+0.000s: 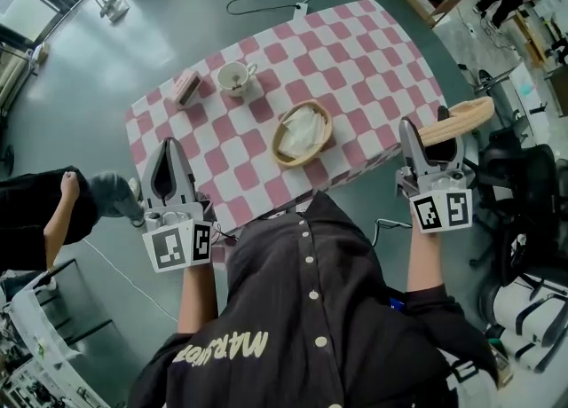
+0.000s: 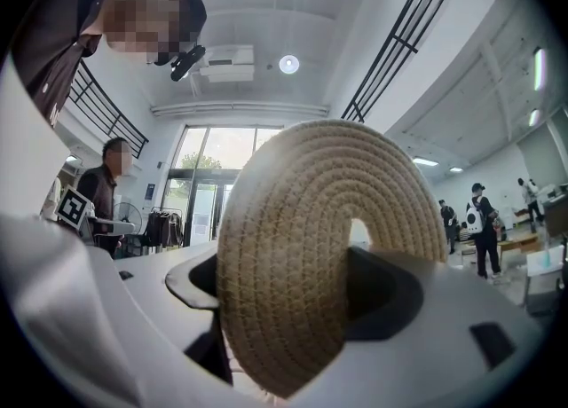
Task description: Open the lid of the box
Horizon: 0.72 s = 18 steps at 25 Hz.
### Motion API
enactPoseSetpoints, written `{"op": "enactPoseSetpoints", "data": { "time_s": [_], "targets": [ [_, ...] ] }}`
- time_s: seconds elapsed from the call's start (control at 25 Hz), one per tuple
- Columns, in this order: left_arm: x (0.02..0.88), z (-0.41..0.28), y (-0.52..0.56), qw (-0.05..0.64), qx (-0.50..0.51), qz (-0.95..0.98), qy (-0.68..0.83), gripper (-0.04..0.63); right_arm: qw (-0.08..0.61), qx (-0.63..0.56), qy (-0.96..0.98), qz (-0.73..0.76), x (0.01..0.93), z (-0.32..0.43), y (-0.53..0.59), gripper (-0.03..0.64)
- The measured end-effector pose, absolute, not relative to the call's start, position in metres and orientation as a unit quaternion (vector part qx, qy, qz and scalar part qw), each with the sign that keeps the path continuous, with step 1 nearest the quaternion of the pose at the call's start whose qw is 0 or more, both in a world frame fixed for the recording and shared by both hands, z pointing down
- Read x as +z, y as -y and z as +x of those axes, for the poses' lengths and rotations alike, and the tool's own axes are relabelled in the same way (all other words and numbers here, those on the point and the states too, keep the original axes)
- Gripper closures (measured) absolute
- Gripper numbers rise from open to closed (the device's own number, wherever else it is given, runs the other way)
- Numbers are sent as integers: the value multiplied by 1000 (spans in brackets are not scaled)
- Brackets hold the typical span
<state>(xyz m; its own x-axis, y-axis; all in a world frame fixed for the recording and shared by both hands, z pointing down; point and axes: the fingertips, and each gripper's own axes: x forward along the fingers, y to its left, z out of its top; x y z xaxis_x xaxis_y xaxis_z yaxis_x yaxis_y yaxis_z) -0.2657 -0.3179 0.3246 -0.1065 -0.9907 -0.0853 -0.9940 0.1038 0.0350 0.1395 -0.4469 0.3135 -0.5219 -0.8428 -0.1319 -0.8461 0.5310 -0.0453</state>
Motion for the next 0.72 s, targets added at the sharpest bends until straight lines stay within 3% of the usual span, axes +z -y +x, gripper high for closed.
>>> {"op": "enactPoseSetpoints", "data": {
  "time_s": [0.72],
  "targets": [
    [323,-263,317,19,38,-670,-741,584,60,19,-880,-471,316,128,444,244]
  ]
}}
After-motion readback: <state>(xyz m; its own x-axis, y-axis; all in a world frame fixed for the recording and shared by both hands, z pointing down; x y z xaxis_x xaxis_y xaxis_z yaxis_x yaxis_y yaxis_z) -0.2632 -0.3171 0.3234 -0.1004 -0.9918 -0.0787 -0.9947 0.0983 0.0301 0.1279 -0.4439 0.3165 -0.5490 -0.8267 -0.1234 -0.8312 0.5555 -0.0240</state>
